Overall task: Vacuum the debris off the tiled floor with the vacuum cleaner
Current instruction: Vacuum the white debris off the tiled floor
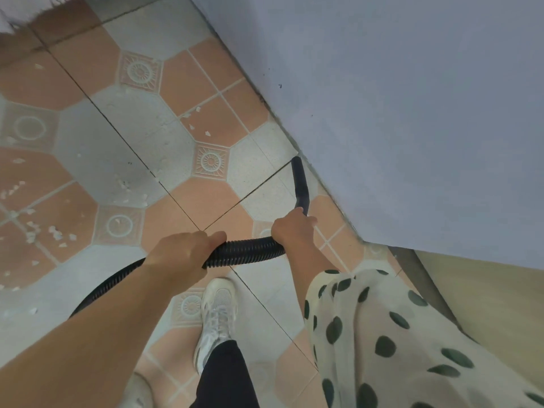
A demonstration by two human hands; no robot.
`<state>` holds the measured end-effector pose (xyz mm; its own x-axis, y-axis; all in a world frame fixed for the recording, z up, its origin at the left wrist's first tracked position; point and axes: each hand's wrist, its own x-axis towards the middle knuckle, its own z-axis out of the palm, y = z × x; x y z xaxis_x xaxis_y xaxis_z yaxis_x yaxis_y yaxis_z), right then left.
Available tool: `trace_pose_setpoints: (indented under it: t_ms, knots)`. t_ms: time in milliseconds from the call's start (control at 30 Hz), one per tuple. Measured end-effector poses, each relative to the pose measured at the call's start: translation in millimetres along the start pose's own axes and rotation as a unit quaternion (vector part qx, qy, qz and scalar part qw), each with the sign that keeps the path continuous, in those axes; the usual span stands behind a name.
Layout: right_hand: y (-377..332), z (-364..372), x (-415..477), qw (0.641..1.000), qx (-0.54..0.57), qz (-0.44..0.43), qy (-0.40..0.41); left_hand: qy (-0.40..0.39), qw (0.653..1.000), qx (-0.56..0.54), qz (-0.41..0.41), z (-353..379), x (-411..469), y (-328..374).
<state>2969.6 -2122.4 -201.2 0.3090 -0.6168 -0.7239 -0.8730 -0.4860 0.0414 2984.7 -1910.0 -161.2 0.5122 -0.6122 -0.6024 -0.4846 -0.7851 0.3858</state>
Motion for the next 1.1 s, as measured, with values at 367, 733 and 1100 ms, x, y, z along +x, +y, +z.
trace_pose_setpoints:
  t_ms: [367, 733, 1100]
  knots:
    - [0, -9, -12, 0.999, 0.02, -0.034, 0.006, 0.013, 1.0, 0.004, 0.015, -3, -7, 3]
    - [-72, 7, -37, 0.988, -0.07, -0.137, -0.024, 0.045, 0.997, -0.039, -0.041, -12, -48, -44]
    - [-103, 36, -62, 0.971, -0.136, -0.197, -0.028, 0.063, 0.994, -0.051, -0.077, 1, -79, -77]
